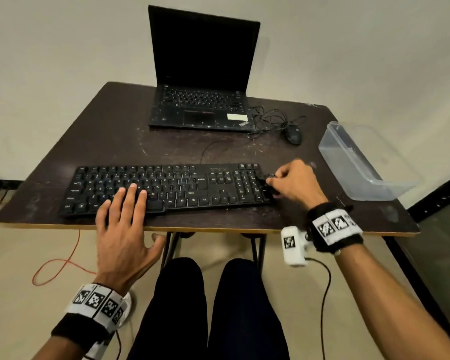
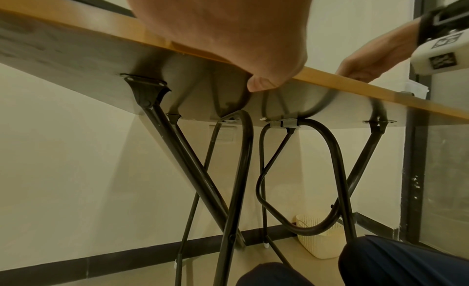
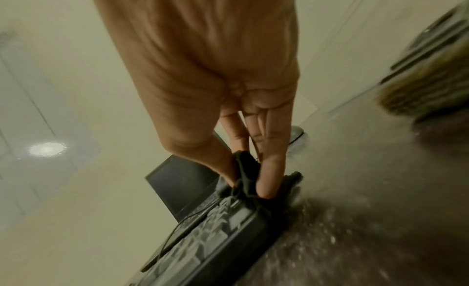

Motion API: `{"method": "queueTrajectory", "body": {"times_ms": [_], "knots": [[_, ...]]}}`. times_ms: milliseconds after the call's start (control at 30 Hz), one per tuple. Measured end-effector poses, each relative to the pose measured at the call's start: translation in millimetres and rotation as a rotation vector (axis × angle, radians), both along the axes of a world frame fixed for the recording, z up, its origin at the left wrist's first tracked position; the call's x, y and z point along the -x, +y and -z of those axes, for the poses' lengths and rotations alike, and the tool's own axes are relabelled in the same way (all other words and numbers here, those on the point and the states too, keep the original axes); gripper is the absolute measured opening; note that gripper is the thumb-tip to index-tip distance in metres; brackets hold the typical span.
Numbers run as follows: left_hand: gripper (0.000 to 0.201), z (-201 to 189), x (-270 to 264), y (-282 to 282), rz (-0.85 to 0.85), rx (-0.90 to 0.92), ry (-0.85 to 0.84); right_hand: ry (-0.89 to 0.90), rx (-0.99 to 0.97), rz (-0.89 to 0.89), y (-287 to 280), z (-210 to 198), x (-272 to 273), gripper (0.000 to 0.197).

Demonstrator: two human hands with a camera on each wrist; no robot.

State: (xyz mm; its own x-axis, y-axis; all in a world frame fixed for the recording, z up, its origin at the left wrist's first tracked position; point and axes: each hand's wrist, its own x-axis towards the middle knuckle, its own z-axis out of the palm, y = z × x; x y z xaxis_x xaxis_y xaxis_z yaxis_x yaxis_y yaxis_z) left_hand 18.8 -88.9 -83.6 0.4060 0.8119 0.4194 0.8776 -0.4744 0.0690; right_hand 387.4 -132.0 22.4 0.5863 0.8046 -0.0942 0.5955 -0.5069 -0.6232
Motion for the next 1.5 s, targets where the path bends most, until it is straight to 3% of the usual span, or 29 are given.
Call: {"method": "queueTrajectory", "body": {"times_ms": [133,400,667,800,867,967,1100,1200,1267,1400,1500], "knots": [[0.095,2,-1,1,0.003,0.017,-0.002,-0.147,-0.065,0.116,-43,14,31,0.02],[0.094,2,2,1,0.047,0.033,-0.012,-0.148,-0.559,0.327,-65,65,102,0.013],[0.093,-1,5,3,0.089,0.069,-0.018,-0.07,-0.575,0.067,-16,70,199,0.017],[0.092,0,8,5,0.106,0.066,-0.021,0.223,-0.52,-0.153,-5,67,224,0.013],[0.092,2,9,5,0.11,0.063,-0.026,0.377,-0.5,-0.167,-9,60,215,0.011],[0.094,7,9,7,0.112,0.065,-0.038,0.395,-0.541,-0.09,-26,45,170,0.011],[0.094,7,8,8,0.117,0.06,-0.053,0.053,-0.577,0.114,-58,10,68,0.016],[0.094,5,7,8,0.119,0.053,-0.062,-0.24,-0.464,0.248,-66,-6,0,0.004],[0.094,5,7,8,0.114,0.065,-0.058,-0.371,-0.336,0.242,-61,-5,-30,0.006],[0.097,1,10,8,0.119,0.111,-0.037,-0.503,0.117,0.14,-52,6,-52,0.015],[0.098,-4,11,6,0.134,0.133,-0.044,-0.536,0.229,0.126,-48,2,-47,0.025]]}}
